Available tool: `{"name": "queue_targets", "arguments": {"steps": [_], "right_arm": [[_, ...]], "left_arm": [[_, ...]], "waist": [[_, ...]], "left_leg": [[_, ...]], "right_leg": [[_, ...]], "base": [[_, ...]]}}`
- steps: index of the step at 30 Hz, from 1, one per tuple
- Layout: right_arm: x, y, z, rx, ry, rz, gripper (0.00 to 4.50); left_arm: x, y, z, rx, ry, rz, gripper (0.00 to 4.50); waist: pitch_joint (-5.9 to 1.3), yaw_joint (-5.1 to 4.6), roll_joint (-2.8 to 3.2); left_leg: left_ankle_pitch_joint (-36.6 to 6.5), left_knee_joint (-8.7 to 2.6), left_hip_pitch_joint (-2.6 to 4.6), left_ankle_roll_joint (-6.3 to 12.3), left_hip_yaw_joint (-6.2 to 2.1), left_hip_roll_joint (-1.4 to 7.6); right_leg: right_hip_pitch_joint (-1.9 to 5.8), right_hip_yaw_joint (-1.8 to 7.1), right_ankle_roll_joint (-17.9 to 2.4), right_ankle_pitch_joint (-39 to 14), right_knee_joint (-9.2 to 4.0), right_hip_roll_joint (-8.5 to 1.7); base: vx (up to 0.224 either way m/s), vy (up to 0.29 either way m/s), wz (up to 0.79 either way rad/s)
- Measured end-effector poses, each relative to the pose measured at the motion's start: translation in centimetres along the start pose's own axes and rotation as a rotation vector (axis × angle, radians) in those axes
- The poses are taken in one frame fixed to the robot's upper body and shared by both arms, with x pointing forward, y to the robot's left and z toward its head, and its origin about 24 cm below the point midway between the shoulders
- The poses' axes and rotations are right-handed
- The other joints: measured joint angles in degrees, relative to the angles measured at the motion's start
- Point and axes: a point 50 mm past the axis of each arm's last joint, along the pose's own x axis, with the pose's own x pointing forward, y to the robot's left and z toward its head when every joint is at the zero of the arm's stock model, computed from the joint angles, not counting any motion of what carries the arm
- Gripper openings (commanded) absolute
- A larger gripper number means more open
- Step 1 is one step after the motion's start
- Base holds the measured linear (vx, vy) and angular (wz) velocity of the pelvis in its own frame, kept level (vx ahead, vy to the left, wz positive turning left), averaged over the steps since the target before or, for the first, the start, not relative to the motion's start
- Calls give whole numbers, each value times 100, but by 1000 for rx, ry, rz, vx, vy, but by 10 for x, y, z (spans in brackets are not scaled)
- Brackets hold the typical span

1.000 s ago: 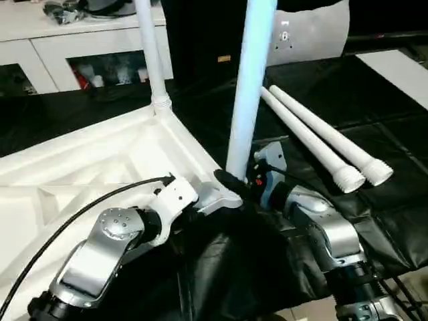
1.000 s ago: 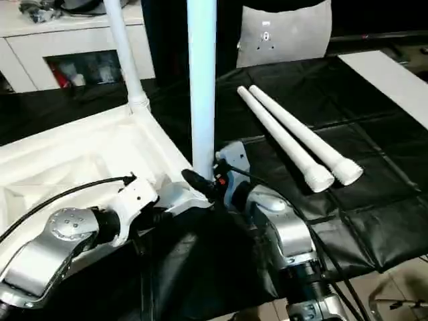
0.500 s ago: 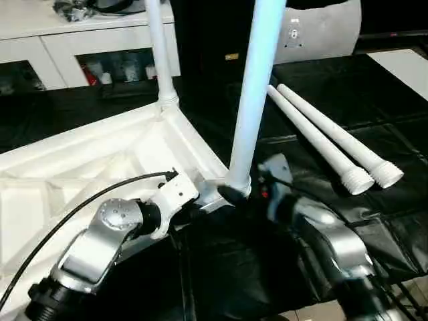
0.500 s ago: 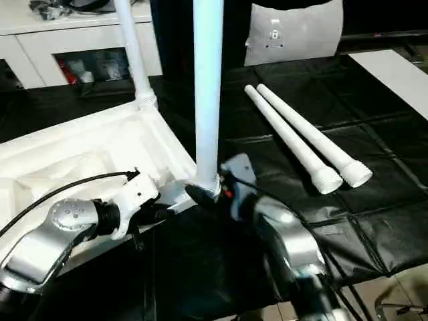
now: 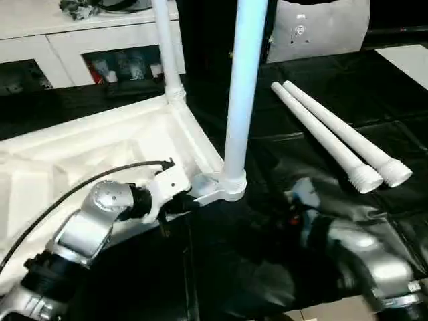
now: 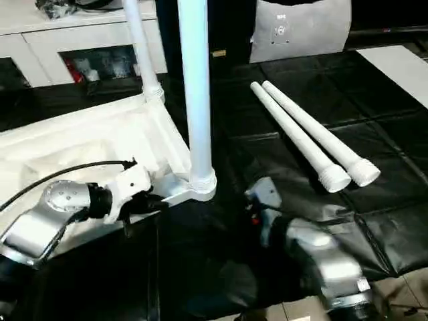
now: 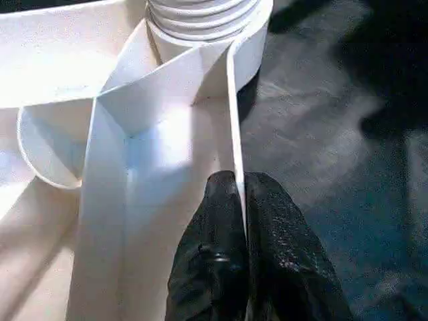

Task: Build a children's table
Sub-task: Insert table leg to table base

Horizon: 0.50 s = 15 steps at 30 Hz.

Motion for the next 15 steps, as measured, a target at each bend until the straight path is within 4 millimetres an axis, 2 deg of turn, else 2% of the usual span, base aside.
{"name": "queue_targets", "arguments": {"steps": [5, 8, 15], "right_arm": [[-9, -11, 25, -130, 46, 119, 443], [-5, -12, 27, -164, 66, 162, 443], [4, -13, 30, -219, 112, 264, 443]], "left_arm": [[1, -3, 1, 72, 3, -141, 0], [4, -7, 3, 113, 0, -204, 0], [5, -9, 3, 160, 6, -275, 0]], "waist": [[0, 117, 1], [0, 172, 1], [0, 159, 1]], "left_leg": [[9, 9, 3, 14, 1, 1], [10, 18, 2, 15, 1, 1], [11, 36, 2, 17, 3, 1]], "right_leg": [[5, 0, -1, 1, 11, -8], [5, -1, -1, 0, 25, -12], [4, -1, -2, 1, 45, -17]], "base": [[0, 0, 0], [0, 0, 0], [0, 0, 0]]}}
